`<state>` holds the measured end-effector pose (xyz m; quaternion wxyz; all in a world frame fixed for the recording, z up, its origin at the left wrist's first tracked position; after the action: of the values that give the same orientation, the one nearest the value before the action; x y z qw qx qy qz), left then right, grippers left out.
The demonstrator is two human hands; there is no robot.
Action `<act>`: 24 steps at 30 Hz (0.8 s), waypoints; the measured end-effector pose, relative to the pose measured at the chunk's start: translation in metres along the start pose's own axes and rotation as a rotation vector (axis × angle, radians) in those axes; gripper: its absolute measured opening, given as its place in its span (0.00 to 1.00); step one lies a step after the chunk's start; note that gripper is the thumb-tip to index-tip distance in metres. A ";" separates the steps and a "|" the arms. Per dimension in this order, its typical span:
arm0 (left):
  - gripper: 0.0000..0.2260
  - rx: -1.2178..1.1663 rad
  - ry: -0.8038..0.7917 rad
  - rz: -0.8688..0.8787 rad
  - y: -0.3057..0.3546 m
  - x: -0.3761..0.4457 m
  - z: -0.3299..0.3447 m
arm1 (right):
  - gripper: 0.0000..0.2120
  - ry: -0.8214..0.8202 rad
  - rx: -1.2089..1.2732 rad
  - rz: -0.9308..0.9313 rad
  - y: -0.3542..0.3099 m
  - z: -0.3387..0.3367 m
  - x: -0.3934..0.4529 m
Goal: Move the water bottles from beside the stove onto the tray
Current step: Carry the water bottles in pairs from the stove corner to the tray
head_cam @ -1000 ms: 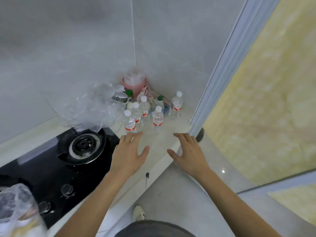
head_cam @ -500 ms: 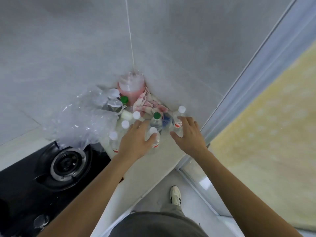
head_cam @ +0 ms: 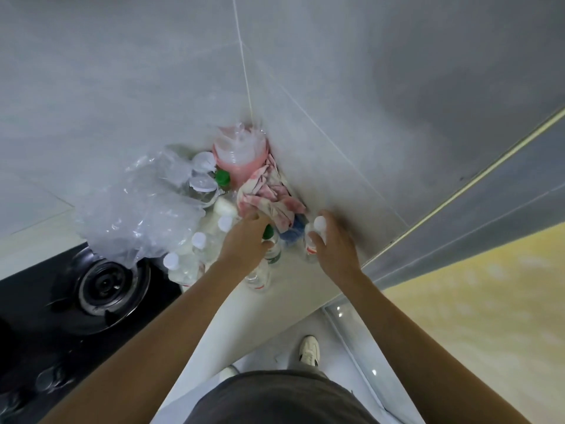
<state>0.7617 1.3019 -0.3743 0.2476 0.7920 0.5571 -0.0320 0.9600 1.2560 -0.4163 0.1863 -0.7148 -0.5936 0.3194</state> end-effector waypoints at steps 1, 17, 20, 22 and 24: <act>0.13 -0.001 -0.008 -0.019 -0.001 0.002 0.000 | 0.19 0.003 0.033 0.006 0.001 0.001 0.002; 0.15 -0.070 0.200 0.233 0.007 -0.020 -0.070 | 0.15 0.169 0.124 -0.065 -0.047 -0.038 -0.024; 0.17 -0.098 0.308 0.354 0.012 -0.041 -0.116 | 0.18 0.247 0.203 -0.151 -0.086 -0.067 -0.038; 0.16 -0.142 0.391 0.417 0.011 -0.058 -0.146 | 0.18 0.300 0.243 -0.236 -0.116 -0.086 -0.048; 0.15 -0.219 0.449 0.466 0.006 -0.077 -0.169 | 0.17 0.335 0.288 -0.307 -0.147 -0.101 -0.060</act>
<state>0.6997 1.3055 -0.1991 0.2028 0.8541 0.4019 0.2606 0.9161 1.2428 -0.2336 0.4280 -0.6254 -0.6043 0.2460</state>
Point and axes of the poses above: each hand's wrist, its own x-axis towards the middle knuckle, its own z-axis out of the palm, y = z × x, the point moved 6 cm from there along x, towards the middle knuckle, and after that the axes turned 9 degrees about -y, right-handed, at the moved point
